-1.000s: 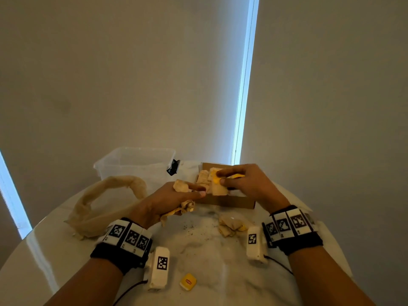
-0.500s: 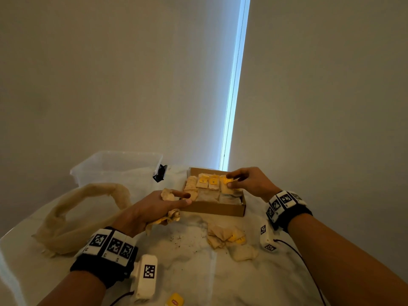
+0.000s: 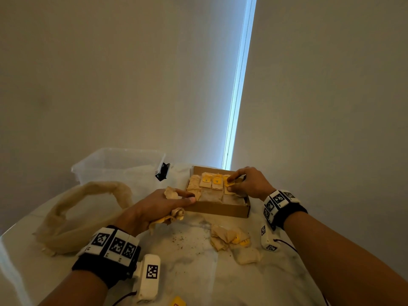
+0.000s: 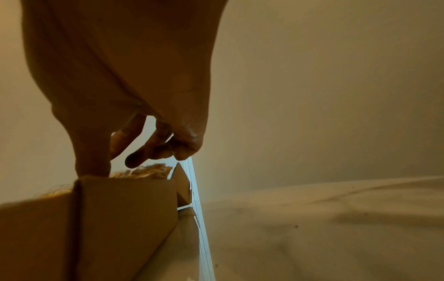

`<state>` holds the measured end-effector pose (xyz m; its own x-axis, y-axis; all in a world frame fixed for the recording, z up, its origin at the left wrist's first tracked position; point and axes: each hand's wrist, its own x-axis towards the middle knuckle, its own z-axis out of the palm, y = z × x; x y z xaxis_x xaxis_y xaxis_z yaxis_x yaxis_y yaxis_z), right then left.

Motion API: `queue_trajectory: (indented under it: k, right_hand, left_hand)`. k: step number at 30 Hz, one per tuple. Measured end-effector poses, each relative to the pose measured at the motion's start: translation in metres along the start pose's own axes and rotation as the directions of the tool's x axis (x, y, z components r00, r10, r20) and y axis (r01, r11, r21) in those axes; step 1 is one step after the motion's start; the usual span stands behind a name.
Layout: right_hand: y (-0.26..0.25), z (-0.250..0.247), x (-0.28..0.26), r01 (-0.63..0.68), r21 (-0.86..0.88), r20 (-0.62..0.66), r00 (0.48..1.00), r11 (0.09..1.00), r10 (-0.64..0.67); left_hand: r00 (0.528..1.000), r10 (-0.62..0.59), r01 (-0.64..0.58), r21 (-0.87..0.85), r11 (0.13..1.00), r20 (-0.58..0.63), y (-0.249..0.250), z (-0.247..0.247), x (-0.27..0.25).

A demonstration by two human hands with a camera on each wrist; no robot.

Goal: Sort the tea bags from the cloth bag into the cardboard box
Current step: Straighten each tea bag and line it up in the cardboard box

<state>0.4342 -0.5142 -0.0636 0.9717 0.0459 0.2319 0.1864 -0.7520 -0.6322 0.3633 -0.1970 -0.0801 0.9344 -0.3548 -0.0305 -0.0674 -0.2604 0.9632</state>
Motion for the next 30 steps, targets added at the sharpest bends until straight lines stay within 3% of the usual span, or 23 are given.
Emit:
queue_trajectory:
  k: [6, 11, 13, 15, 17, 19, 21, 25, 30]
  right_hand:
    - [0.0, -0.008, -0.005, 0.03, 0.07, -0.095, 0.995, 0.997, -0.023]
    - [-0.022, -0.014, -0.032, 0.092, 0.383, -0.237, 0.972, 0.919, 0.002]
    - [-0.046, -0.006, -0.051, 0.092, 0.445, -0.153, 0.988, 0.891, -0.025]
    - [-0.073, 0.008, -0.071, 0.07, 0.425, 0.036, 0.995, 0.903, -0.094]
    - [-0.097, 0.023, -0.087, 0.077, 0.412, 0.21, 0.962, 0.908, -0.177]
    - [-0.114, 0.037, -0.097, 0.072, 0.489, 0.301, 0.922, 0.869, -0.245]
    - [-0.124, 0.05, -0.101, 0.041, 0.554, 0.32, 0.912, 0.831, -0.258]
    - [-0.131, 0.068, -0.102, 0.008, 0.588, 0.272, 0.94, 0.809, -0.207]
    - [-0.124, 0.076, -0.104, 0.027, 0.635, 0.203, 0.959, 0.772, -0.201]
  left_hand:
    - [1.0, 0.003, -0.004, -0.028, 1.0, -0.025, 0.002, 0.001, -0.002]
    - [0.996, 0.01, -0.022, -0.125, 0.992, -0.093, 0.004, 0.005, -0.008]
    - [0.988, 0.004, -0.03, -0.168, 0.985, -0.154, 0.005, 0.007, -0.012]
    - [0.978, -0.008, -0.031, -0.183, 0.983, -0.209, 0.007, 0.008, -0.017]
    - [0.969, -0.023, -0.033, -0.222, 0.975, -0.245, 0.007, 0.01, -0.021]
    - [0.963, -0.034, -0.056, -0.32, 0.946, -0.269, 0.005, 0.011, -0.026]
    - [0.959, -0.041, -0.077, -0.397, 0.915, -0.28, 0.003, 0.009, -0.03]
    - [0.956, -0.042, -0.098, -0.45, 0.888, -0.29, 0.001, 0.006, -0.036]
    - [0.977, -0.031, -0.08, -0.495, 0.865, -0.212, -0.007, 0.008, -0.036]
